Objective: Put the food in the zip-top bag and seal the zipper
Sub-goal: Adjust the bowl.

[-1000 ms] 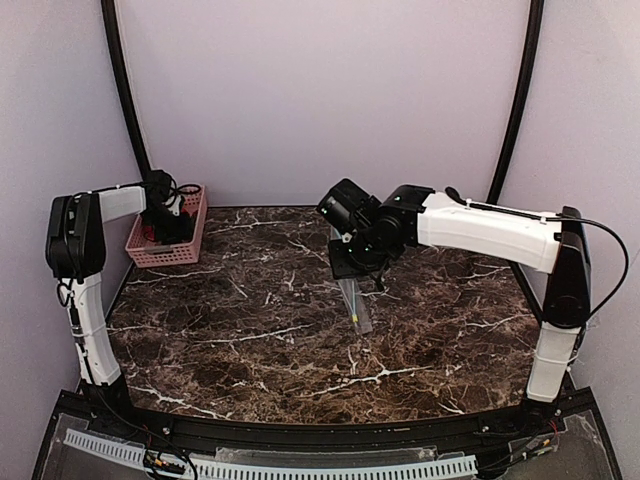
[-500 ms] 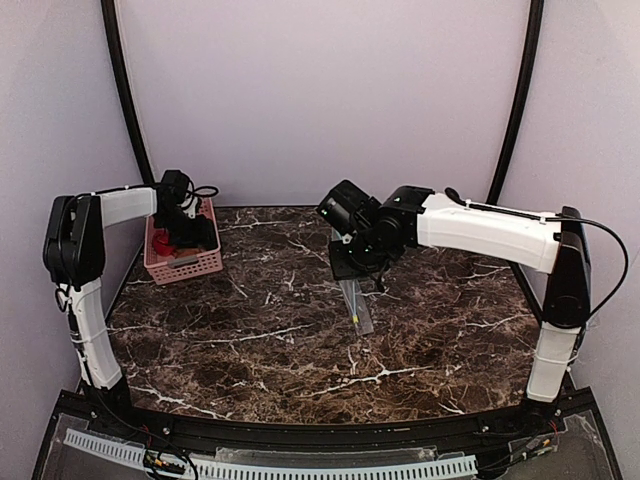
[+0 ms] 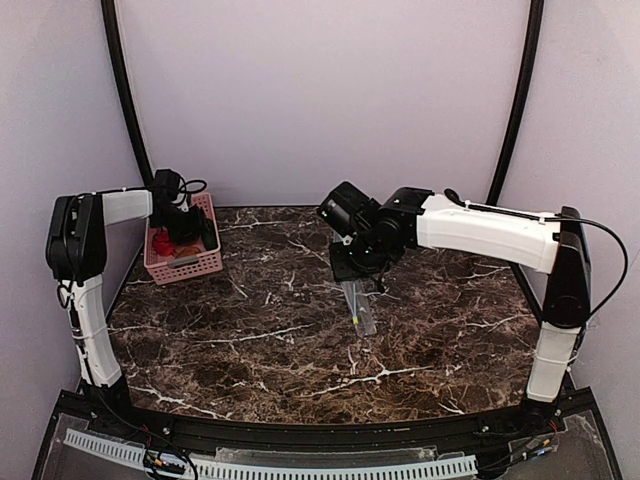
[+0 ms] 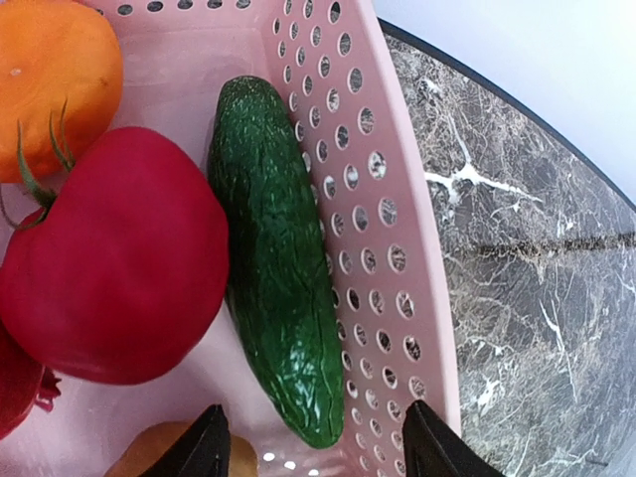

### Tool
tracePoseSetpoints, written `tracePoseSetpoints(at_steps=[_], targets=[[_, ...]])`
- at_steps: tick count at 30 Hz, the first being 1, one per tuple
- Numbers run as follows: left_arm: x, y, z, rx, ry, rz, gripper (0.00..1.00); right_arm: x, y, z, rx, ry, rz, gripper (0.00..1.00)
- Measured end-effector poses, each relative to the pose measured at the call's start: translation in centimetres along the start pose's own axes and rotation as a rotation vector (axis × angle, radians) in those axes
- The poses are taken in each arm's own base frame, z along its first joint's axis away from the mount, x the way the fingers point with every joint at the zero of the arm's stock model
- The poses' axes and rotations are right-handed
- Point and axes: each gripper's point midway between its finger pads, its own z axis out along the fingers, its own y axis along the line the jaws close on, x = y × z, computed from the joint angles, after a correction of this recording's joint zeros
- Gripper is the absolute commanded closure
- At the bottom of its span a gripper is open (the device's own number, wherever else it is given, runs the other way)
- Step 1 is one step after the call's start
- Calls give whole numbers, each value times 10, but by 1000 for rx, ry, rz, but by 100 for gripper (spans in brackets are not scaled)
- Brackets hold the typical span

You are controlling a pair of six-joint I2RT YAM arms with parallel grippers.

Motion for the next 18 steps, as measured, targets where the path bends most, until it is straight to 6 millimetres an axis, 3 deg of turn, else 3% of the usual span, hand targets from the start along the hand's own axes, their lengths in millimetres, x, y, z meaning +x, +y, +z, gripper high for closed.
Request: tracePoseSetpoints(at_steps=[9,18], targets=[[-3,14,34,-48,25,-4,46,0,0,0,-1,0,0,100],[-1,30,54,-113,49,8,46,0,1,0,-2,-1,0,100]])
